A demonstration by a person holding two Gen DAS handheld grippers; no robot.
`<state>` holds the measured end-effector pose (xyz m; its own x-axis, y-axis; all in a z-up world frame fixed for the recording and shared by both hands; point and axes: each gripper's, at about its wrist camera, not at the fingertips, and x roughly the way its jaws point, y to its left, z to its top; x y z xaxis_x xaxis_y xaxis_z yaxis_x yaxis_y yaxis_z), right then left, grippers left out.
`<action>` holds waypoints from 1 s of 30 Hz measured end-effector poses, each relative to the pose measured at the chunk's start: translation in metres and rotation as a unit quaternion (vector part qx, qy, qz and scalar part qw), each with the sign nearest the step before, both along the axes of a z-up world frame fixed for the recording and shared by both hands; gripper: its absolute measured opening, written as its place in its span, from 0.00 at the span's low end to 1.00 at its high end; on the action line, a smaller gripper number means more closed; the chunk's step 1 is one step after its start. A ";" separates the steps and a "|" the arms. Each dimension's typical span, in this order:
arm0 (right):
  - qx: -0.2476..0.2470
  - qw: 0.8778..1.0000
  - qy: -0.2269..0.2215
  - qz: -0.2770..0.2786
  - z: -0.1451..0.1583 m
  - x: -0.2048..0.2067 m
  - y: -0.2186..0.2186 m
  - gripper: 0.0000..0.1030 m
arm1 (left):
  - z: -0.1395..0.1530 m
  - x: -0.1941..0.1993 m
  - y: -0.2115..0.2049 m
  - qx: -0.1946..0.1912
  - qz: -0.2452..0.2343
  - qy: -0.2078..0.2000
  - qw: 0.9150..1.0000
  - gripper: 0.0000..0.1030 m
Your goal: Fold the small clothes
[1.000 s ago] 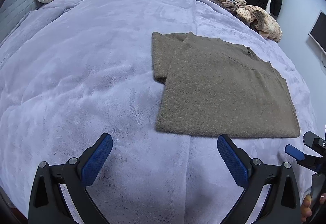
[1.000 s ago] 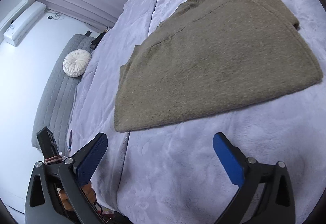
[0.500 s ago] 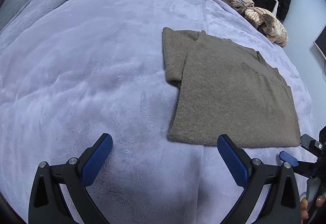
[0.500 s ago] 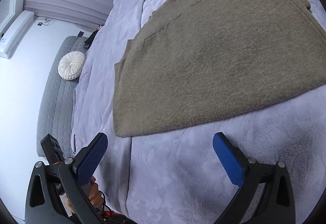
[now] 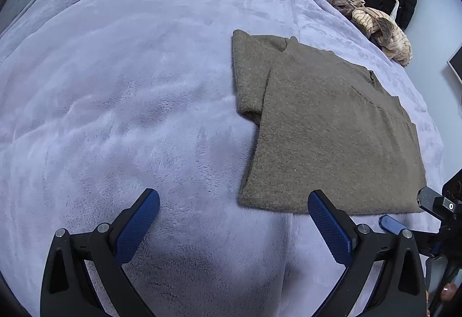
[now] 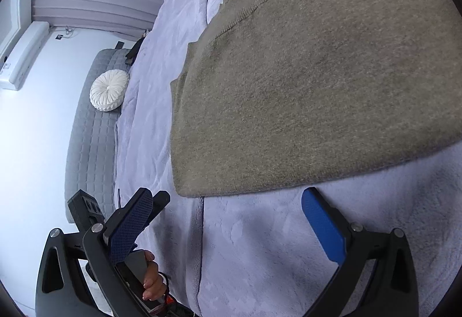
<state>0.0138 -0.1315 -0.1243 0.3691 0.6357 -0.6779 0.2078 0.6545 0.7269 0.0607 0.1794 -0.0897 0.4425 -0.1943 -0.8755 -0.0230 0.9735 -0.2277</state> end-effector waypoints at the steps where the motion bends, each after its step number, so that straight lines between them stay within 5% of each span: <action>1: 0.007 1.000 0.003 0.002 -0.003 0.001 0.003 1.00 | 0.000 0.001 -0.001 0.000 -0.002 0.000 1.000 1.00; 17: 0.087 0.996 -0.010 0.009 -0.021 0.033 0.040 1.00 | -0.008 0.014 -0.005 -0.004 -0.011 0.013 1.000 1.00; 22: 0.101 0.994 -0.019 0.021 -0.021 0.045 0.057 0.98 | -0.007 0.017 0.010 -0.057 -0.005 0.008 0.998 1.00; 23: 0.105 0.994 -0.014 0.019 -0.024 0.048 0.059 0.95 | -0.007 0.018 0.014 -0.071 -0.002 0.008 0.997 1.00; 25: 0.110 0.994 0.001 0.013 -0.034 0.052 0.063 0.65 | -0.007 0.021 0.020 -0.103 -0.001 0.008 0.995 1.00; 26: 0.109 0.994 0.010 0.011 -0.038 0.053 0.065 0.25 | -0.008 0.023 0.023 -0.122 -0.003 0.008 0.992 1.00; 27: 0.113 0.993 0.018 0.008 -0.043 0.055 0.066 0.11 | -0.008 0.025 0.025 -0.141 -0.005 0.009 0.990 1.00; 30: 0.148 0.989 -0.012 -0.009 -0.034 0.059 0.059 0.11 | -0.012 0.036 0.028 -0.214 -0.017 0.018 0.977 1.00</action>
